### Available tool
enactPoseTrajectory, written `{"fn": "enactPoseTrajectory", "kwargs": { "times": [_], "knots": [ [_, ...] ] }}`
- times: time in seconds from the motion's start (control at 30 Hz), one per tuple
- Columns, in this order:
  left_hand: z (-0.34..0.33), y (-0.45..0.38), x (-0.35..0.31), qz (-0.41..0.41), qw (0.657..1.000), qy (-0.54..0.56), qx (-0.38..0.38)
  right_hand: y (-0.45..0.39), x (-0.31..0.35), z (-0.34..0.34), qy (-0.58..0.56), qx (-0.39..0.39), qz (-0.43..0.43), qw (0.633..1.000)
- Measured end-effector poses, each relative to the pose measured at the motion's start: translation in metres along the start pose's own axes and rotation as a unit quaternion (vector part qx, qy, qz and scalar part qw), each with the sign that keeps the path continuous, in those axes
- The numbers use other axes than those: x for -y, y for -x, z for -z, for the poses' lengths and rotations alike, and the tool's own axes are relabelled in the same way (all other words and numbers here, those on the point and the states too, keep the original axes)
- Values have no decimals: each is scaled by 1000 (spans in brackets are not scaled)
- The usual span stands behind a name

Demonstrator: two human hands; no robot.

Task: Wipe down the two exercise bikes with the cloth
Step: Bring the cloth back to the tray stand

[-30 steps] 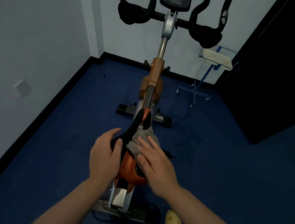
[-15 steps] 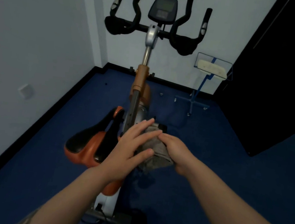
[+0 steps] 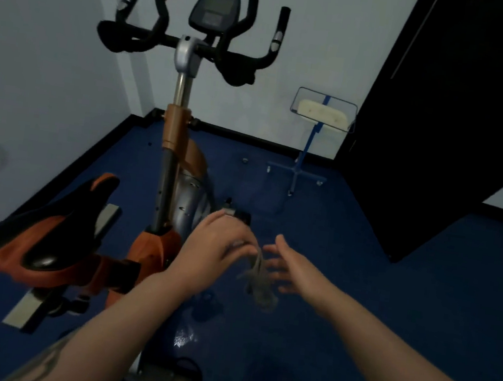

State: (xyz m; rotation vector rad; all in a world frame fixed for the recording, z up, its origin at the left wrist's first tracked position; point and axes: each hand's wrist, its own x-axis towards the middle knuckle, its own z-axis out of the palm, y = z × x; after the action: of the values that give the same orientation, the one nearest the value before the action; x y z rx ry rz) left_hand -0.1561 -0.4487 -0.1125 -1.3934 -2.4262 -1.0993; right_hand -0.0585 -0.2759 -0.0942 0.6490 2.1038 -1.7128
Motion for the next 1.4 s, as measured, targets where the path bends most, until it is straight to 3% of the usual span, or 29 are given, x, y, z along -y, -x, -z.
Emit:
{"fn": "enactPoseTrajectory", "kwargs": {
  "times": [0.2,0.4,0.67,0.93,1.03,1.23,1.4],
  "knots": [
    [-38,-51,-3,-22,998,-31,46,-14,-29,44,44,-40,180,982],
    [-57,-118,12,-7,998,-36,47,-52,-33,103,155,-114,168,967],
    [-101,-242,45,-26,997,-37,70,-135,27,181,244,-232,157,928],
    [-144,-357,89,-55,995,-15,80,-199,67,299,369,-226,158,887],
    [-162,-397,97,0,991,39,125,-222,83,344,418,-204,132,875],
    [-206,-473,130,197,954,137,179,-288,104,430,465,-192,101,858],
    [-244,-539,151,252,948,111,163,-339,125,508,454,-187,95,866]
  ]
}}
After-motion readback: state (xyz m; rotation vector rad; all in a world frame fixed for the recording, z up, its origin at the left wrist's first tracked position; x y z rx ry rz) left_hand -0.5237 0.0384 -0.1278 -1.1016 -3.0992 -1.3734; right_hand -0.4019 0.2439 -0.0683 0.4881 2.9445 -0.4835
